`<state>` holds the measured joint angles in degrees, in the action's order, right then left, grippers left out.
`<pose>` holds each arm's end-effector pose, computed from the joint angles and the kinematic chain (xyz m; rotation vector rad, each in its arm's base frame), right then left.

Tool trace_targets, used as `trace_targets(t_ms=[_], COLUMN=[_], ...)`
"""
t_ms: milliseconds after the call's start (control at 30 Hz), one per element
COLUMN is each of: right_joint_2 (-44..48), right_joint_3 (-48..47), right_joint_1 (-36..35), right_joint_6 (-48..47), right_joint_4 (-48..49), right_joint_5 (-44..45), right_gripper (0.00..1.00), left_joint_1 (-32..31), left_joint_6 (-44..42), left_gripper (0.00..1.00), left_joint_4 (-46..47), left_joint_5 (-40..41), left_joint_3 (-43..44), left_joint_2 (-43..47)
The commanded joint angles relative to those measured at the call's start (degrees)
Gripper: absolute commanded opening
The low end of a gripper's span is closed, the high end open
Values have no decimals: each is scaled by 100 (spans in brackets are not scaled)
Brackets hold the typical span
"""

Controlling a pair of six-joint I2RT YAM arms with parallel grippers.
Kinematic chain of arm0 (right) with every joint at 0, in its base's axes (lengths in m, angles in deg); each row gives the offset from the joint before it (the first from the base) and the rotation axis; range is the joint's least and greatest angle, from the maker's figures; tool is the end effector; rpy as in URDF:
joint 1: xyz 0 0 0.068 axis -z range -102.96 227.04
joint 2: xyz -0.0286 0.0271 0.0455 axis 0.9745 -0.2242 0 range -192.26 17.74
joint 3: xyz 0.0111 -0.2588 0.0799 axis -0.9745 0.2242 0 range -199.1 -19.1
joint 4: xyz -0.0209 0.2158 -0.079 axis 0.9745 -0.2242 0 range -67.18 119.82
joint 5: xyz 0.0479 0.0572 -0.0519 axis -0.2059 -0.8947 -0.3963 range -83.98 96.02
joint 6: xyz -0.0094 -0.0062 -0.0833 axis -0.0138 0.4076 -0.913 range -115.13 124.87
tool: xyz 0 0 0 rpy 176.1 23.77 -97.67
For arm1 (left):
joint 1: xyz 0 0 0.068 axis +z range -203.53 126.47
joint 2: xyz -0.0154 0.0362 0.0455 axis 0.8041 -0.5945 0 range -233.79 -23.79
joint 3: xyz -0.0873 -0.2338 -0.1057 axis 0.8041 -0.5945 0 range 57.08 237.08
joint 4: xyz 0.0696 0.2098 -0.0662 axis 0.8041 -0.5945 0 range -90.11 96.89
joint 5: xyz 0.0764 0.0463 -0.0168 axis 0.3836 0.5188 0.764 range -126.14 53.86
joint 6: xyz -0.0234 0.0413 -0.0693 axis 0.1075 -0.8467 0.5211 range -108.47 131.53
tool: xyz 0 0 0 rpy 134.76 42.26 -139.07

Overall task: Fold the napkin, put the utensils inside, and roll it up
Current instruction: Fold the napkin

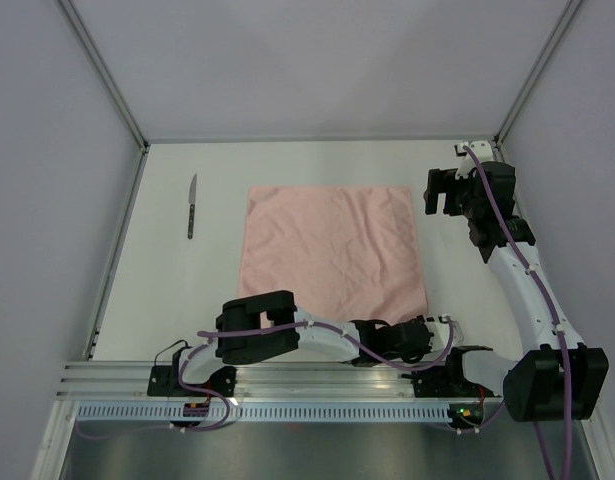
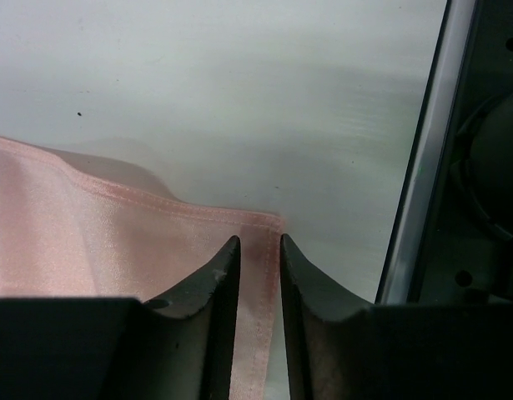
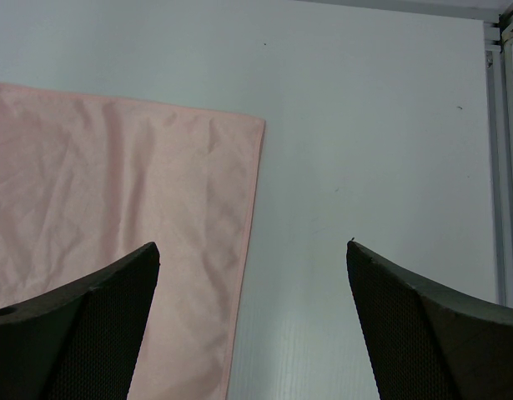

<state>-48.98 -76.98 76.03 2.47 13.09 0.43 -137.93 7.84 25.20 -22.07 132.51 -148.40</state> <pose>0.2677 0.0120 0.3175 -0.1218 2.0119 0.0830 0.0643 -0.4736 0.1334 1.3816 1.6439 -0.5854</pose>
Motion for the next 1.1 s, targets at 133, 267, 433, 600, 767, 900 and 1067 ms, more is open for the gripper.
trace_targets(t_ms=[133,267,433,600,767,900,1067], right_joint_2=[36,27,27,19,10,1,1], right_joint_3=[-12,-12,-12,-12,-12,-12,-12], right_joint_1=[-21,-21,-21,-13,-13,-13,-13], right_joint_6=[-24,-16,-16,-24,-24,-24,-24], right_joint_4=[74,82,74,82,82,82,82], right_joint_5=[-4,-4,-4,-13,-13,-13,-13], right_gripper=[98,98,98,98,98,98,98], left_joint_1=[3,64,161,275,336,389,459], left_joint_6=[113,140,157,131,26,-1,-10], left_gripper=[20,10,2,2,2,2,2], left_joint_4=[121,86,120,164,165,165,138], left_joint_5=[202,202,202,237,298,334,369], left_joint_3=[-38,-47,-117,-222,-258,-275,-302], left_joint_2=[-45,-19,78,253,438,587,684])
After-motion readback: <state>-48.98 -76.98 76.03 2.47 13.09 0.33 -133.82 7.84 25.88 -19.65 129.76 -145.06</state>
